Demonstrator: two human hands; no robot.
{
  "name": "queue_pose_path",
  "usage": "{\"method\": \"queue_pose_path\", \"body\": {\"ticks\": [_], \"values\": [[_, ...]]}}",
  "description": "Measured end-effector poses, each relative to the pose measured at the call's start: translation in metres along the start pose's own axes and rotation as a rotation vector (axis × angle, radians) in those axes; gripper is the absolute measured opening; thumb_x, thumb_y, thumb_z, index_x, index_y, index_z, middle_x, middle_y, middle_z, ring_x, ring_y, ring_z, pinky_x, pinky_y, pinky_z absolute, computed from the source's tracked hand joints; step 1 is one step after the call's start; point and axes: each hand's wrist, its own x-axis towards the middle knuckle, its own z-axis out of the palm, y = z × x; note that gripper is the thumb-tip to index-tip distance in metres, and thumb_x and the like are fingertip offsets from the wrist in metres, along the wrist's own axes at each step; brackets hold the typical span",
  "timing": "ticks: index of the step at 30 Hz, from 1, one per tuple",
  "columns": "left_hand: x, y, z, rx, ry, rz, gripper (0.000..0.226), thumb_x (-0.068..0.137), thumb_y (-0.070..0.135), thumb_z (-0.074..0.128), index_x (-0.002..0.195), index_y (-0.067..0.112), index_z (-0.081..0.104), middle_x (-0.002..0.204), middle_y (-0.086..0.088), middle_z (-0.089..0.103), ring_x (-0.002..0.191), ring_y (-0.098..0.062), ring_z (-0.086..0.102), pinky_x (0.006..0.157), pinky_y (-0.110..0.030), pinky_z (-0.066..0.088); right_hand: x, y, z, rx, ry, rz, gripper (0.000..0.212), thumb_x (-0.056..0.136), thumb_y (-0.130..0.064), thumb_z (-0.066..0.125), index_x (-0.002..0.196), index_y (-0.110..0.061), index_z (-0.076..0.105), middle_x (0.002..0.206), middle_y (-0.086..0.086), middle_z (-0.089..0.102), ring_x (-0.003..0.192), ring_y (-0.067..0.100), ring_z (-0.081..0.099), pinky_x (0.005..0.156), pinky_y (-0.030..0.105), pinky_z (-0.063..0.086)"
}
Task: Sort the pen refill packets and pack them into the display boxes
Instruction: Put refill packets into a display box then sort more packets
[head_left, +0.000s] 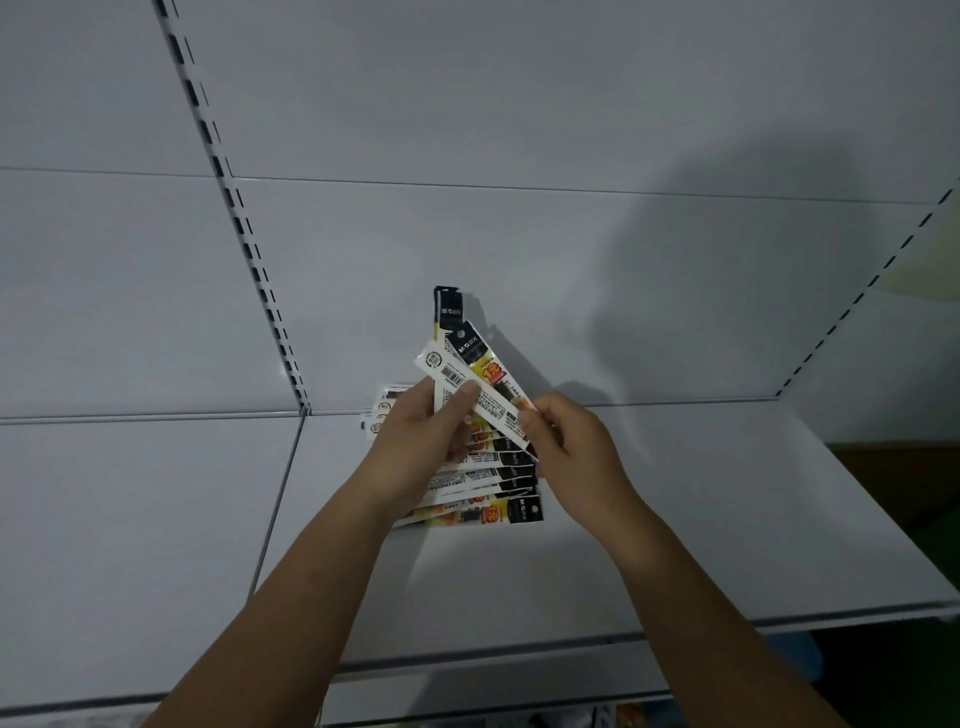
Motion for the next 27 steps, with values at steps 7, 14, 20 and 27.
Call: {"method": "queue_pose_path", "body": {"ticks": [7, 14, 20, 27], "values": [[0.003, 0.001, -0.001, -0.038, 0.052, 0.057, 0.016, 0.102, 0.024, 0.066, 0.104, 0.010, 0.074, 0.074, -0.006, 0.070, 0.056, -0.014, 0.045, 0.054, -0.030, 0.044, 0.002, 0.005, 0.001, 0.089, 0.005, 0.031, 0.010, 0.104, -0.031, 0.062, 0.102, -0.024, 0.069, 0.091, -0.005, 0.075, 0.079, 0.015, 0.073, 0.063, 0.035, 0.061], [0.012, 0.003, -0.020, -0.090, 0.124, 0.004, 0.021, 0.098, 0.025, 0.071, 0.098, 0.004, 0.072, 0.062, -0.001, 0.058, 0.053, -0.015, 0.044, 0.052, -0.028, 0.048, 0.005, 0.006, -0.014, 0.072, 0.024, 0.040, 0.019, 0.102, -0.038, 0.064, 0.096, -0.022, 0.072, 0.088, -0.004, 0.074, 0.078, 0.011, 0.071, 0.064, 0.034, 0.058], [0.011, 0.001, -0.032, 0.025, -0.061, -0.061, 0.020, 0.088, 0.018, 0.074, 0.099, 0.003, 0.066, 0.062, -0.001, 0.052, 0.055, -0.017, 0.041, 0.050, -0.027, 0.038, 0.017, -0.003, -0.031, 0.129, 0.208, 0.020, 0.008, 0.095, -0.026, 0.075, 0.088, -0.022, 0.074, 0.068, 0.002, 0.067, 0.051, 0.010, 0.055, 0.051, 0.023, 0.046], [0.001, 0.008, -0.018, 0.326, -0.347, -0.104, 0.018, 0.102, 0.033, 0.066, 0.095, 0.018, 0.072, 0.078, -0.006, 0.067, 0.067, -0.015, 0.052, 0.059, -0.027, 0.044, 0.027, -0.015, -0.021, 0.182, 0.165, -0.006, 0.007, 0.095, -0.023, 0.075, 0.090, -0.020, 0.072, 0.069, -0.004, 0.069, 0.051, 0.002, 0.057, 0.049, 0.018, 0.045]]}}
